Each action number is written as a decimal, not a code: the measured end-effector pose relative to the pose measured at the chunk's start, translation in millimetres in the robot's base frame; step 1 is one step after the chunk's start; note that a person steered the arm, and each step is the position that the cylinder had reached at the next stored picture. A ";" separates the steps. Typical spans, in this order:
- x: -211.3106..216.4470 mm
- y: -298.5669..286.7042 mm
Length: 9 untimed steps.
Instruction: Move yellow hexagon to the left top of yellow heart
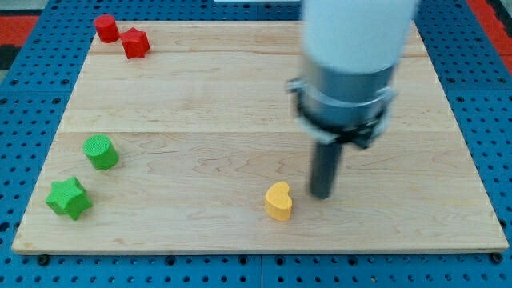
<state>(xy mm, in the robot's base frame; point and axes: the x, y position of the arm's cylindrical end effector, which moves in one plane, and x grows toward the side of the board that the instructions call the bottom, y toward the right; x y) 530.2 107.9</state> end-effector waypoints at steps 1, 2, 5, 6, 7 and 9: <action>-54.1 78.5; -96.1 70.9; -134.6 -116.2; -178.2 -111.2; -210.8 -118.4; -154.5 -147.3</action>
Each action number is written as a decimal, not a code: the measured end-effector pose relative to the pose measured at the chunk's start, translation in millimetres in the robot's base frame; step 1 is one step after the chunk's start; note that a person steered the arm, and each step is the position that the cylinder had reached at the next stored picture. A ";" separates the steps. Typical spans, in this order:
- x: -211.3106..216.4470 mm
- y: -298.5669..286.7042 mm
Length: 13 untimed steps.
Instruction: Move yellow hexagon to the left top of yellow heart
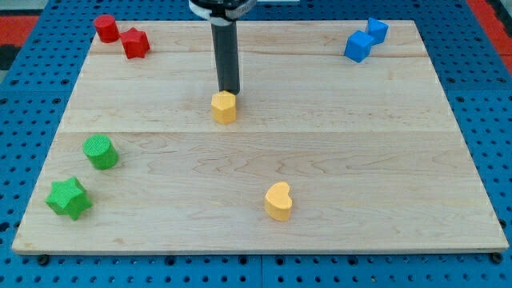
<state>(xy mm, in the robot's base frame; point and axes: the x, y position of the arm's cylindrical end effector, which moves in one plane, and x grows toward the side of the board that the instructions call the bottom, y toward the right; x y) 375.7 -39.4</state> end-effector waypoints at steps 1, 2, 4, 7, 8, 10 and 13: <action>35.2 -6.5; 49.9 -47.3; 75.5 -44.8; 101.4 63.3; 114.3 50.4; 115.8 49.4; 115.6 43.0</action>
